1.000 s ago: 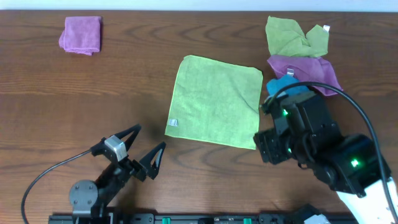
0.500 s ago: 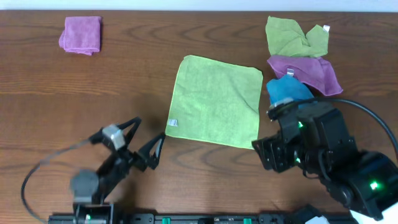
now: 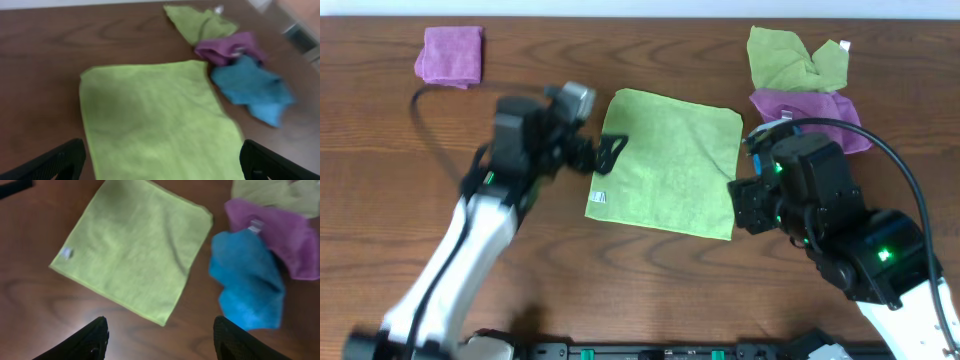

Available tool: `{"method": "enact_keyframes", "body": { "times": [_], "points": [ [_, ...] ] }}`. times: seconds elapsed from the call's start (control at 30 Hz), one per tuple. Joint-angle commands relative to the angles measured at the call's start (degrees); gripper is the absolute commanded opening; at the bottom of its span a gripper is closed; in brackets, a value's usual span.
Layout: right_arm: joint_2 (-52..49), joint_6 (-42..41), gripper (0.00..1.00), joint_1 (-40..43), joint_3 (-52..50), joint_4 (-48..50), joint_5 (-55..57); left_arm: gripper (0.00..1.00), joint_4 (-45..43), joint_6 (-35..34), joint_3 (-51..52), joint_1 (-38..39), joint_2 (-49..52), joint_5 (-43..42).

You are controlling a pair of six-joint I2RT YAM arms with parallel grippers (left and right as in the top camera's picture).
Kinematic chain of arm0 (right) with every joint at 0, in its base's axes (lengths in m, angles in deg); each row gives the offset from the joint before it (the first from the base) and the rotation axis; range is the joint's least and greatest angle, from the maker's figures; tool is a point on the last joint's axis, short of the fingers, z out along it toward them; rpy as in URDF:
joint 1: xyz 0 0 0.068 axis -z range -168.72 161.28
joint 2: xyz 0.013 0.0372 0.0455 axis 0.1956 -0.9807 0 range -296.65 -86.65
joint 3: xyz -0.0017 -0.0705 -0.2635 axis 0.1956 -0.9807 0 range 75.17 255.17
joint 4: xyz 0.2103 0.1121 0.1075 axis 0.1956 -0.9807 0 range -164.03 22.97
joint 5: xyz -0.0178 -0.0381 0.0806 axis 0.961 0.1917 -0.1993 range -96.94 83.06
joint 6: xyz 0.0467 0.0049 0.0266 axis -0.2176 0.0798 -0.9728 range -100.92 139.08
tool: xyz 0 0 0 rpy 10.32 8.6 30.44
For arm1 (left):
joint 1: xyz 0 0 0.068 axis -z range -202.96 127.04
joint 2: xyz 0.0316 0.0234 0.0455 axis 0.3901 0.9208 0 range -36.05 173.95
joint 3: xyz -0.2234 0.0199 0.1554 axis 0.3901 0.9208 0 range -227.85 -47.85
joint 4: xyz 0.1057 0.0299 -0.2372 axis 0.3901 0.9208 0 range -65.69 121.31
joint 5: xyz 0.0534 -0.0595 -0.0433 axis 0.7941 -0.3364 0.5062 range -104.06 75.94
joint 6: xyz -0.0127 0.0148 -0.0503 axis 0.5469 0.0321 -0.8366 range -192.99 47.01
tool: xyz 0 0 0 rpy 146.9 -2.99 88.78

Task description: Fold the cloth

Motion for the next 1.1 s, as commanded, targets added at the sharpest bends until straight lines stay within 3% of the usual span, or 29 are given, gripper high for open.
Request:
{"method": "enact_keyframes", "body": {
  "times": [0.0,0.1,0.23,0.33,0.37,0.57,0.67,0.87,1.07],
  "points": [
    [0.3,-0.5,0.68,0.2,0.7,0.5,5.7,1.0,2.4,6.7,-10.1,1.8,10.1,9.9],
    [0.3,0.1,0.64,0.7,0.7,1.3,6.5,0.98,3.3,7.1,-18.6,2.7,20.4,11.3],
    [0.3,0.8,0.51,2.0,0.7,1.4,6.7,1.0,3.8,6.8,-27.2,3.4,31.5,14.0],
    [0.3,0.8,0.49,2.5,0.7,0.7,6.7,0.97,3.9,4.1,-31.6,3.8,38.0,16.2],
    [0.3,0.8,0.49,2.6,0.7,0.6,6.7,1.0,3.9,3.8,-32.6,4.0,39.6,16.6],
    [0.3,-0.7,0.49,2.6,0.6,-0.6,5.5,0.55,3.8,0.6,-33.0,4.0,43.3,17.5],
    [0.3,-1.9,0.49,2.6,0.6,-1.1,5.1,0.46,3.9,0.6,-33.0,4.0,43.6,18.1],
    [0.3,-3.2,0.45,2.6,0.6,-1.9,4.7,0.06,3.0,0.6,-33.0,4.0,43.9,20.1],
    [0.3,-3.7,0.44,2.6,0.6,-1.9,4.7,0.06,2.6,1.6,-33.0,4.0,44.0,21.0]
  ]
}}
